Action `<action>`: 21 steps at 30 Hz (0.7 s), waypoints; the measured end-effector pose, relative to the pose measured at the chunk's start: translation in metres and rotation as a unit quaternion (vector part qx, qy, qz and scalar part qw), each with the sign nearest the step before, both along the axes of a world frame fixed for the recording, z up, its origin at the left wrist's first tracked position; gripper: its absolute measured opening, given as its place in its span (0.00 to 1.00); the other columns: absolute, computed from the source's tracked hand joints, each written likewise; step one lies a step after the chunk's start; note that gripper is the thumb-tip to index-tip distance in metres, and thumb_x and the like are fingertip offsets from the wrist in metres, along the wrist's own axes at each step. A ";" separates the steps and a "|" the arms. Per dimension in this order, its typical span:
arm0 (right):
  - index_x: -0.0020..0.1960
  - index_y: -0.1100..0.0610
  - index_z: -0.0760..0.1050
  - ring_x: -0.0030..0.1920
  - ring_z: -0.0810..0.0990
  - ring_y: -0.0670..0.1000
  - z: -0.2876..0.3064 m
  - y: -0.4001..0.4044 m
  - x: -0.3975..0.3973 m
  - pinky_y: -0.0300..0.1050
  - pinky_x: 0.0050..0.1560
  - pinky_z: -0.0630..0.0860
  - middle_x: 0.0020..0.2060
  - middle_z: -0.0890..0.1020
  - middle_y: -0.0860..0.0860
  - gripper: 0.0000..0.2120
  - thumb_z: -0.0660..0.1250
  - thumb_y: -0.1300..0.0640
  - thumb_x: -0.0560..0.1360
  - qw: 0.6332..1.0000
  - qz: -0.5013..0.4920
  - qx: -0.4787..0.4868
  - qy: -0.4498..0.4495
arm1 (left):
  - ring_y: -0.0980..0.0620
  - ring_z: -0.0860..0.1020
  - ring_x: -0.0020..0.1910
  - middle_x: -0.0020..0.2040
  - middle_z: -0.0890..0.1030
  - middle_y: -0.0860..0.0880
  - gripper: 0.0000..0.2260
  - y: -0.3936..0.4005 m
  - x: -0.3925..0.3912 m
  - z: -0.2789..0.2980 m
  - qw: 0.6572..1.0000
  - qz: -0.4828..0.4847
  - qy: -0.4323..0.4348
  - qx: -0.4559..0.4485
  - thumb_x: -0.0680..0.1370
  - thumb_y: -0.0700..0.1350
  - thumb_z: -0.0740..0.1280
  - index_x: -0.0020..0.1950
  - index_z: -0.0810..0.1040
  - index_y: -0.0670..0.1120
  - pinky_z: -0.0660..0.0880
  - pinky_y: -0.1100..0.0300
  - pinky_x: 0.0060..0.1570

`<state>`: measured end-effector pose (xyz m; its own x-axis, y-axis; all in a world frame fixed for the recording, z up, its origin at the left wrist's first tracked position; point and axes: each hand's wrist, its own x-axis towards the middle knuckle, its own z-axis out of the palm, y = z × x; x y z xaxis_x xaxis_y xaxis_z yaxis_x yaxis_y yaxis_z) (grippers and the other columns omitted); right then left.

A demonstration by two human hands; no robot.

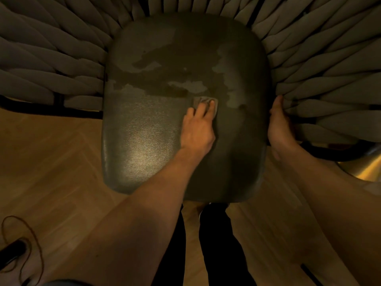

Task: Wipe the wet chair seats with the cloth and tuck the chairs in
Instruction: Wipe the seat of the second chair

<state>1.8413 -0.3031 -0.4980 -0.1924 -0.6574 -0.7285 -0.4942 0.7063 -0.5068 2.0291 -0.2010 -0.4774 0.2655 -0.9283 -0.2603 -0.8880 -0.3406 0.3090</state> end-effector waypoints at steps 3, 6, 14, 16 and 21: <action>0.74 0.43 0.72 0.69 0.76 0.55 -0.018 -0.004 -0.006 0.59 0.72 0.70 0.71 0.77 0.49 0.65 0.43 0.07 0.49 1.000 -0.012 0.007 -0.019 | 0.44 0.69 0.57 0.70 0.67 0.47 0.32 -0.015 -0.030 -0.001 0.999 -0.033 0.006 0.015 0.75 0.43 0.63 0.78 0.58 0.46 0.69 0.52 0.59; 0.78 0.47 0.66 0.75 0.70 0.56 0.009 0.007 0.001 0.60 0.76 0.65 0.76 0.71 0.51 0.64 0.44 0.09 0.54 0.999 0.020 -0.017 -0.031 | 0.44 0.70 0.56 0.70 0.68 0.48 0.31 -0.029 -0.062 -0.005 0.998 -0.062 0.017 0.012 0.75 0.45 0.64 0.78 0.59 0.47 0.70 0.52 0.56; 0.76 0.48 0.70 0.74 0.70 0.51 0.018 0.004 0.017 0.54 0.76 0.65 0.74 0.73 0.50 0.69 0.40 0.08 0.49 0.999 -0.023 -0.035 -0.026 | 0.45 0.70 0.55 0.70 0.69 0.50 0.21 -0.048 -0.105 -0.006 0.995 -0.090 0.051 0.013 0.80 0.48 0.61 0.73 0.68 0.49 0.71 0.53 0.54; 0.74 0.51 0.72 0.72 0.73 0.53 0.035 0.006 0.020 0.54 0.74 0.68 0.72 0.75 0.53 0.51 0.44 0.17 0.68 0.999 0.026 -0.031 -0.015 | 0.45 0.70 0.56 0.69 0.69 0.50 0.22 -0.046 -0.098 -0.003 0.993 -0.118 0.018 0.013 0.80 0.48 0.59 0.74 0.66 0.49 0.69 0.53 0.54; 0.72 0.56 0.73 0.69 0.75 0.59 0.040 0.005 0.022 0.49 0.68 0.70 0.69 0.77 0.57 0.25 0.59 0.41 0.83 0.979 0.155 -0.090 0.095 | 0.45 0.69 0.55 0.67 0.69 0.51 0.23 -0.035 -0.065 0.000 0.988 -0.151 -0.035 -0.001 0.80 0.47 0.57 0.76 0.63 0.51 0.66 0.53 0.52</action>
